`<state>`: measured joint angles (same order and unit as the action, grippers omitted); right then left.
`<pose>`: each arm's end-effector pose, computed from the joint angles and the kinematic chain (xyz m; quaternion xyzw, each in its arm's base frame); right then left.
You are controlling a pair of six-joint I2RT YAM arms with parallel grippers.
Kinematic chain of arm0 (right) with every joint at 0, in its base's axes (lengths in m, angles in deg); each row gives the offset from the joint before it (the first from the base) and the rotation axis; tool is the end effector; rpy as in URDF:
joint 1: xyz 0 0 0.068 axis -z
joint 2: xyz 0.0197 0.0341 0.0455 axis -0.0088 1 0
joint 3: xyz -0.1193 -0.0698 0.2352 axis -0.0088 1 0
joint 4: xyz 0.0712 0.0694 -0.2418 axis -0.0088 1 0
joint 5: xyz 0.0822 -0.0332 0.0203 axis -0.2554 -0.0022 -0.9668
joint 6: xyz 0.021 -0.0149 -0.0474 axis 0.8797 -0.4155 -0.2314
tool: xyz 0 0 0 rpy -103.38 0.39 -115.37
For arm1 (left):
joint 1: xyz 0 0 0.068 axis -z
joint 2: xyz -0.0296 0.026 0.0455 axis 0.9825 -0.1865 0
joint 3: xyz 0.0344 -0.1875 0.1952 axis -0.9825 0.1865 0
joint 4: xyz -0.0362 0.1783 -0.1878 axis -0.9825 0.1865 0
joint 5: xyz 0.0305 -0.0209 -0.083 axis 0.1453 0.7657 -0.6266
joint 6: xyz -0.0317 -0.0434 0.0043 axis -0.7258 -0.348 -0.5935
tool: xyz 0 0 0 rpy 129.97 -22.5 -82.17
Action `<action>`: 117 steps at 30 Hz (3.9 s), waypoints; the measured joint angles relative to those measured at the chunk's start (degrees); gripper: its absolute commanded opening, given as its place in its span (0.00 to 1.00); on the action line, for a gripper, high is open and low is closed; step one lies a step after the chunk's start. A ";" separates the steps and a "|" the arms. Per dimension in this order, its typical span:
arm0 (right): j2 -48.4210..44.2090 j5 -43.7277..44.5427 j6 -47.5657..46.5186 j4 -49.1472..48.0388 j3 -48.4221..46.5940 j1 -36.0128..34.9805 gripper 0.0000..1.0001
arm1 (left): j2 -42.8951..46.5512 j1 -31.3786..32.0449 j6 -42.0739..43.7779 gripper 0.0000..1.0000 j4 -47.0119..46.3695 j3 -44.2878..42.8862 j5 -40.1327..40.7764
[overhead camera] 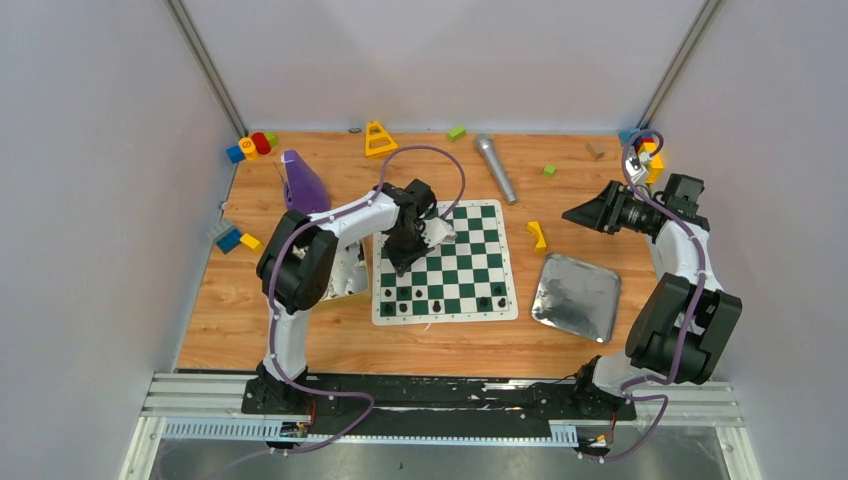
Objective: Set up the chess pieces on the board
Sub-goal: Pick up the chess piece from the chessboard, then place the chess piece on the chessboard, then pick up the chess piece from the storage box.
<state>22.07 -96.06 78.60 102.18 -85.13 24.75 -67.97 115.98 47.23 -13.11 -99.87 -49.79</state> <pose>0.2836 -0.0907 0.2618 -0.0453 0.7933 0.4720 0.3819 0.3078 -0.2367 0.1727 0.5106 0.8542 -0.0870 0.0450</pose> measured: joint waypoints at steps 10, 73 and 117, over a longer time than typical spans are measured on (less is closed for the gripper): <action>0.02 0.04 0.00 0.00 0.00 0.00 0.55 | -1.55 3.26 0.11 0.06 4.07 -10.80 -1.31; 0.02 -0.63 -0.02 0.87 0.00 3.32 0.55 | -25.64 21.70 -2.75 0.33 14.60 -43.60 -3.19; -2.60 9.38 -3.02 0.90 -0.81 -10.29 0.57 | 28.59 -31.17 -3.15 0.55 -3.96 18.58 3.41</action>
<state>19.47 -86.68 75.58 103.07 -85.94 14.46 -39.38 84.82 44.08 -17.07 -81.29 -46.38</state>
